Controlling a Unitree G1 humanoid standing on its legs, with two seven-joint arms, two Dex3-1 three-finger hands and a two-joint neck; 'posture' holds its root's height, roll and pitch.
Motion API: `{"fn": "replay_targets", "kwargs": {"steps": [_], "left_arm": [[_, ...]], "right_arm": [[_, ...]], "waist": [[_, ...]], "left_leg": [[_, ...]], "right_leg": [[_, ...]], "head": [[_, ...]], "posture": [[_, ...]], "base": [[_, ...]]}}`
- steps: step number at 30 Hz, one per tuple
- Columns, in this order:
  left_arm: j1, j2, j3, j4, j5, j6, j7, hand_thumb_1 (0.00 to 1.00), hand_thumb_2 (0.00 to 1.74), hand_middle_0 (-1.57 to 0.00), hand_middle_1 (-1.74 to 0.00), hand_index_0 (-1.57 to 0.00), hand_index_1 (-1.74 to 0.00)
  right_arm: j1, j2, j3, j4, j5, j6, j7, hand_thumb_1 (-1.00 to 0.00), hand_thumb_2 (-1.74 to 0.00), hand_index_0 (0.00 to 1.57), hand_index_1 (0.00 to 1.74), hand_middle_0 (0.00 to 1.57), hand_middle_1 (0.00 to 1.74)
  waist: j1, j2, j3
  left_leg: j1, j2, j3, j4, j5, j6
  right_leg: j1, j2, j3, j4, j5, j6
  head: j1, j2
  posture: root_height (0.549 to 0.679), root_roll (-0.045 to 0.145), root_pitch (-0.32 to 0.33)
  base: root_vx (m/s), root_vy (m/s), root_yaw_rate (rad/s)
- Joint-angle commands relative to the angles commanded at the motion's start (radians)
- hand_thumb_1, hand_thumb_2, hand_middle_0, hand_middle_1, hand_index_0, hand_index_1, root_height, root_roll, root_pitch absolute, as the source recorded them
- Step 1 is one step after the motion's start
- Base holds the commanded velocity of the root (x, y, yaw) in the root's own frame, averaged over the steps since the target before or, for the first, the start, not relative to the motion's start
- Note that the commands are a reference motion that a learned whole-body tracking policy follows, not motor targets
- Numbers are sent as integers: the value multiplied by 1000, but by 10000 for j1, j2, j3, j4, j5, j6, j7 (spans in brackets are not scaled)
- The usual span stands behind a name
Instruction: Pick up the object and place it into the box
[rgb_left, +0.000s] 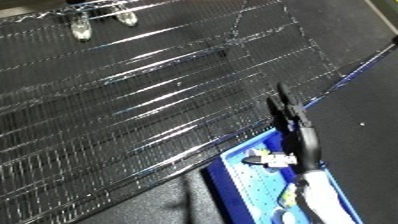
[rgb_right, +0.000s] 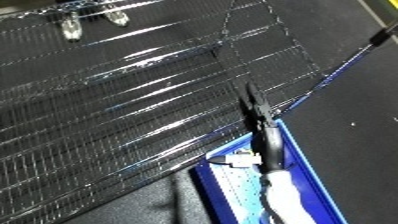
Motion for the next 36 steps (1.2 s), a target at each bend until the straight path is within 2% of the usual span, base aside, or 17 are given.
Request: {"fn": "replay_targets", "kwargs": {"steps": [11,22,36], "left_arm": [[200,90,92,-142,11,102,-64,1000,1740,-1570,-1740,-1570,-1740],[314,122,142,-237,51,135,-78,1000,1740,-1570,-1740,-1570,-1740],[307,140,163,-272,115,145,-118,1000,1740,-1570,-1740,-1570,-1740]], "right_arm": [[60,259,337,152,-92,14,267,0,0,0,0,0,0],[74,393,653,396,-134,-10,297,0,0,0,0,0,0],[60,373,738,732,-126,0,93,0,0,0,0,0,0]], "waist": [[330,-159,153],[507,-244,302],[525,-267,331]], "left_leg": [[-119,12,-183,185,66,3],[-181,36,-246,115,216,-26],[-216,58,-232,101,255,-52]], "right_leg": [[44,12,-153,182,-37,33],[-19,-54,-249,284,-30,118],[-84,-109,-255,326,-18,192]], "head": [[-1027,72],[-1366,189],[-1368,297]], "posture": [[666,39,-63],[665,36,-66],[665,34,-66]], "base": [[43,-31,85],[17,-6,51],[1,-1,2]]}}
